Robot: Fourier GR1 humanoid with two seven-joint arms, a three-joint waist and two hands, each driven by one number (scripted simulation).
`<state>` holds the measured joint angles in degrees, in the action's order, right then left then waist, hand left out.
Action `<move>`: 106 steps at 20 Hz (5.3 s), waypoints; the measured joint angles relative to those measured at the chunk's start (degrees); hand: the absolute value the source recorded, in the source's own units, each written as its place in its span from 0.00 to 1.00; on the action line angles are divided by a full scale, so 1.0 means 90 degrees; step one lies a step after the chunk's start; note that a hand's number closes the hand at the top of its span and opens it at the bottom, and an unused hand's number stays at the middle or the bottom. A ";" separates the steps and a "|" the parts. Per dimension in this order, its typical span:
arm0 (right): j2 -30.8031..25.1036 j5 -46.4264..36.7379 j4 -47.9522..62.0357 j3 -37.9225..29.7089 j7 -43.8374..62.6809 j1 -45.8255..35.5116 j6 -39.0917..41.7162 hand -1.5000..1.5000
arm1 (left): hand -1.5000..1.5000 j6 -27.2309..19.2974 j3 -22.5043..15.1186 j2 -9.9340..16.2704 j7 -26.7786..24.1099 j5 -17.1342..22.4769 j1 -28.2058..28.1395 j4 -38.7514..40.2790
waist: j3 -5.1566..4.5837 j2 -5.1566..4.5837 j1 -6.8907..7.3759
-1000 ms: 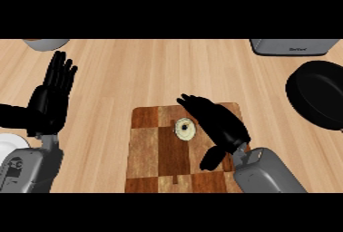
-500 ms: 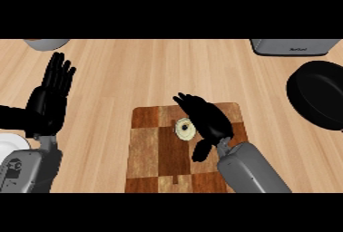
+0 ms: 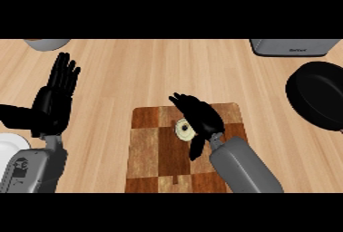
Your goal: Pick the cupcake from the cutting board and place it in the pot
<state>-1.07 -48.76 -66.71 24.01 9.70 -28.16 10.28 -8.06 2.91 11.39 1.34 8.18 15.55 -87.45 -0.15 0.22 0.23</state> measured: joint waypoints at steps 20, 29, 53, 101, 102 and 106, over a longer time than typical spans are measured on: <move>-0.0113 -0.0447 0.0273 0.0895 -0.0035 -0.0573 -0.1155 1.00 | 0.50 0.0266 0.0319 0.0089 0.0062 0.0015 0.0024 0.0006 | -0.0026 0.0030 -0.0041; -0.0713 -0.0780 0.1692 -0.1455 0.2971 -0.2311 -0.1846 1.00 | 0.50 0.0288 0.0149 -0.0017 0.0096 0.0000 0.0229 -0.0085 | -0.0007 -0.0217 0.0297; -0.2442 -0.4281 0.4178 -0.2589 0.6581 -0.5029 -0.2605 1.00 | 0.50 0.0274 0.0144 -0.0024 0.0142 -0.0065 0.0248 0.0029 | 0.0009 -0.0099 0.0248; -0.2824 -0.0759 0.1749 -0.6052 0.3173 -0.1333 -0.5772 0.00 | 0.50 0.0343 0.0390 -0.0040 0.0193 -0.0096 -0.0026 -0.0148 | 0.0019 -0.0013 -0.0030; -0.2784 -0.0660 0.1553 -0.6102 0.3137 -0.1241 -0.5869 0.00 | 0.50 0.0363 0.0420 -0.0022 0.0150 -0.0092 -0.0035 -0.0104 | 0.0017 -0.0011 -0.0046; -0.2649 -0.0173 0.0800 -0.6319 0.2838 -0.0755 -0.6223 0.00 | 0.50 0.0322 0.0462 -0.0040 0.0113 -0.0114 -0.0007 -0.0042 | 0.0016 -0.0006 -0.0084</move>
<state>-24.90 -50.32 -59.51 -32.86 35.24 -34.96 -45.73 -5.17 7.07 11.03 2.36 7.15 15.49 -87.82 0.00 0.17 -0.53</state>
